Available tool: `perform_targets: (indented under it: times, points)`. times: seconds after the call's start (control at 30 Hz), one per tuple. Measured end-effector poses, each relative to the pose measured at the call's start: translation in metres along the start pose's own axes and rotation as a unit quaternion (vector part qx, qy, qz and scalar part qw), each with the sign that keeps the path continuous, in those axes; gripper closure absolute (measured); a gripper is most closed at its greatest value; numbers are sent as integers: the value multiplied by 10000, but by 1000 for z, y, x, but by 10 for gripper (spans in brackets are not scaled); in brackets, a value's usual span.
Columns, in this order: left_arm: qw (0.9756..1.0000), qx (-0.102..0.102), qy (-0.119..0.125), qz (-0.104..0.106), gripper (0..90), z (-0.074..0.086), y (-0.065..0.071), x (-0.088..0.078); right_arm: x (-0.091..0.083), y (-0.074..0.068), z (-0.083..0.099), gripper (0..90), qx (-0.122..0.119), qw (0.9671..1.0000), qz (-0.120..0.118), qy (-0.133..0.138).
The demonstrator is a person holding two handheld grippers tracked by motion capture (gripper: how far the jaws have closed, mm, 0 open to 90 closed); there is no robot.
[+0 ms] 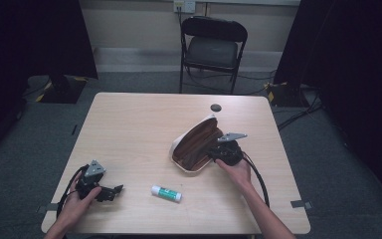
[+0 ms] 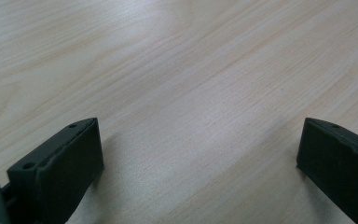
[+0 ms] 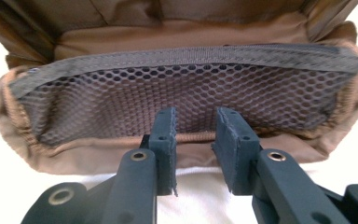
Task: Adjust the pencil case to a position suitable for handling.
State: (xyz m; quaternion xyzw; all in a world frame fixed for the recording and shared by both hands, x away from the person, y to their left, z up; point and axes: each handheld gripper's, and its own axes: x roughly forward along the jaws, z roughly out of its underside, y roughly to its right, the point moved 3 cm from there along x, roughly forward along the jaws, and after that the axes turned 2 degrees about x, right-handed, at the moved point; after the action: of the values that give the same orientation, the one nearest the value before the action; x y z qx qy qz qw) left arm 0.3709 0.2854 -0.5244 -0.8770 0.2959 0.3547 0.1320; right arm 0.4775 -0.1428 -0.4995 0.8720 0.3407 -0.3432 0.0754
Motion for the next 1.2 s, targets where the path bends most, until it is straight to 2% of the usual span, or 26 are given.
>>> perform_targets:
  times: [0.1, 0.23, 0.3, 0.4, 0.43, 0.47, 0.5, 0.63, 0.93, 0.97, 1.1, 1.2]
  points:
    - [10000, 0, 0, 0, 0, 0, 0, 0, 8, -2, 4, 685, -97, 9999, -11, -134]
    - [10000, 0, -1, 0, 0, 0, 0, 0, 9, -4, 6, 682, -101, 9999, 6, -117]
    - [10000, 0, 1, 0, 0, 0, 0, 0, 9, -7, 7, 686, -156, 9998, -62, -114]
    - [10000, 3, -2, -1, 0, 0, 0, 0, 8, -16, 9, 685, -315, 9994, -52, -131]
    - [10000, 1, 0, -1, 0, 0, 0, 0, 8, -23, 11, 687, -313, 9992, -196, -128]
    - [10000, 1, 0, -1, 0, 0, 0, 0, 8, -23, 11, 687, -313, 9992, -196, -128]
    - [10000, 12, -3, -13, 0, 0, 0, 0, 8, -28, 11, 691, -418, 9989, -193, -120]
    - [10000, 10, -4, -6, 0, 0, 0, 0, 6, -37, 14, 699, -370, 9986, -358, -126]
    - [10000, 24, -4, -17, 0, 0, 0, 0, 1, -52, 19, 731, -291, 9982, -474, -223]
    - [10000, 14, -1, -14, 0, 0, 0, 0, 0, -58, 20, 744, -345, 9978, -513, -237]
    - [10000, 9, 2, -12, 0, 0, 0, 0, 0, -68, 21, 762, -349, 9976, -529, -286]
    - [10000, 3, 1, 1, 0, 0, 0, 0, 1, -76, 21, 763, -325, 9965, -704, -302]
